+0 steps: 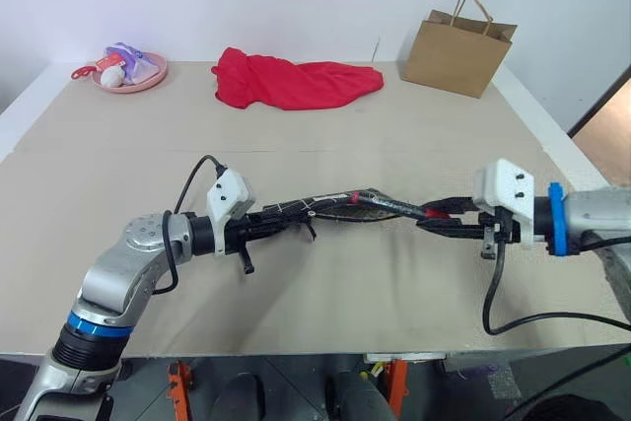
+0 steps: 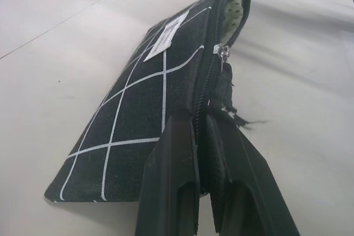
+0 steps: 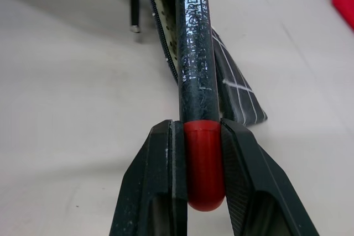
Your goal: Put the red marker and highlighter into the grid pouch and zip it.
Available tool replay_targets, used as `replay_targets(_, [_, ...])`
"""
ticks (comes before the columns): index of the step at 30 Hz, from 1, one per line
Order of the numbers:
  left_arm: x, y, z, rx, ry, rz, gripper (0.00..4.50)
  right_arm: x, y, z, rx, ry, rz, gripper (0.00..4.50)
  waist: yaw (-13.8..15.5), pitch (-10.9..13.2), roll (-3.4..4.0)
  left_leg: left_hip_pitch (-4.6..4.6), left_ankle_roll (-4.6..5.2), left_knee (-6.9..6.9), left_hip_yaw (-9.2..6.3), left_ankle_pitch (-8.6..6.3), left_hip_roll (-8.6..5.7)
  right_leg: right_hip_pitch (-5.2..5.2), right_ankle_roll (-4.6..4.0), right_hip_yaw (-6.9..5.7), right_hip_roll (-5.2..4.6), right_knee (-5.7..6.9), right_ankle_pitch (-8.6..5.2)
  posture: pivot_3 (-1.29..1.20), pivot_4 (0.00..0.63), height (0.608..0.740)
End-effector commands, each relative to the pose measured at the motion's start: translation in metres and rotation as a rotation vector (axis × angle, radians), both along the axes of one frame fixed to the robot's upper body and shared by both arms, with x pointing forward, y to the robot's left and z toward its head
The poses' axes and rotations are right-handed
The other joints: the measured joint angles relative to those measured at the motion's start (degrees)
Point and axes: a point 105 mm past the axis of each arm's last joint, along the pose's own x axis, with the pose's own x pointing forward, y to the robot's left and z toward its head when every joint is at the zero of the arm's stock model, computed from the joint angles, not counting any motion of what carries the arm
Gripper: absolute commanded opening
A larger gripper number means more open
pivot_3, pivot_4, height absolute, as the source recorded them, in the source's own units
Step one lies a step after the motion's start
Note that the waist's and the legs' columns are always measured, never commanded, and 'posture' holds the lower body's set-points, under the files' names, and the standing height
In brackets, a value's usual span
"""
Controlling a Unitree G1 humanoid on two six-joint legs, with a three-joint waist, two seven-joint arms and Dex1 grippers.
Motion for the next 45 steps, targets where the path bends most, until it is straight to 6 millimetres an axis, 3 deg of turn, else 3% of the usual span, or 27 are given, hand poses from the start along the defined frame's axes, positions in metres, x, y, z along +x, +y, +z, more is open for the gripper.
replay_targets(1, [-0.003,-0.002,0.009,0.003,-0.048,-0.016,0.0,0.0,-0.006,0.008,-0.019,-0.03,-0.013,0.58,0.0,0.0,0.0,0.0,0.0,0.0,0.0,0.0,0.0,0.0,0.0,0.0,0.01,0.0,0.0,0.0,0.15,0.74])
replay_targets(15, [-0.002,-0.002,0.008,0.001,-0.05,-0.014,0.0,-0.008,-0.004,-0.003,-0.05,-0.001,0.026,0.58,0.0,0.0,0.0,0.0,0.0,0.01,0.0,0.0,0.01,0.0,0.0,0.0,0.01,0.0,0.01,0.0,0.15,0.74])
replay_targets(21, [-0.001,-0.002,0.008,0.0,-0.052,-0.016,0.0,0.001,-0.011,-0.015,-0.095,0.012,-0.031,0.58,0.0,0.0,0.0,0.0,0.0,0.01,0.01,0.0,0.0,0.0,0.01,0.01,0.01,0.0,0.0,0.0,0.15,0.74])
replay_targets(28, [-0.001,-0.004,0.008,-0.002,-0.055,-0.024,0.0,0.014,-0.011,-0.014,-0.098,-0.025,-0.028,0.58,0.0,0.0,0.0,0.01,0.0,0.01,0.02,0.0,0.01,0.0,0.0,0.01,0.02,0.0,0.01,0.0,0.15,0.74])
replay_targets(39, [0.001,-0.005,0.008,0.002,-0.061,-0.032,0.0,0.042,0.027,-0.026,-0.197,-0.038,0.053,0.58,-0.1,0.0,0.0,0.01,0.0,0.01,0.01,0.0,0.03,-0.02,-0.07,0.01,0.05,0.01,0.05,0.0,0.15,0.74])
replay_targets(45, [0.001,-0.006,0.008,0.0,-0.064,-0.037,0.0,0.049,0.059,-0.019,-0.195,-0.072,0.134,0.58,0.0,0.0,0.01,-0.04,0.0,0.01,0.0,0.0,0.03,-0.05,-0.25,-0.01,0.05,0.01,0.15,0.0,0.15,0.74])
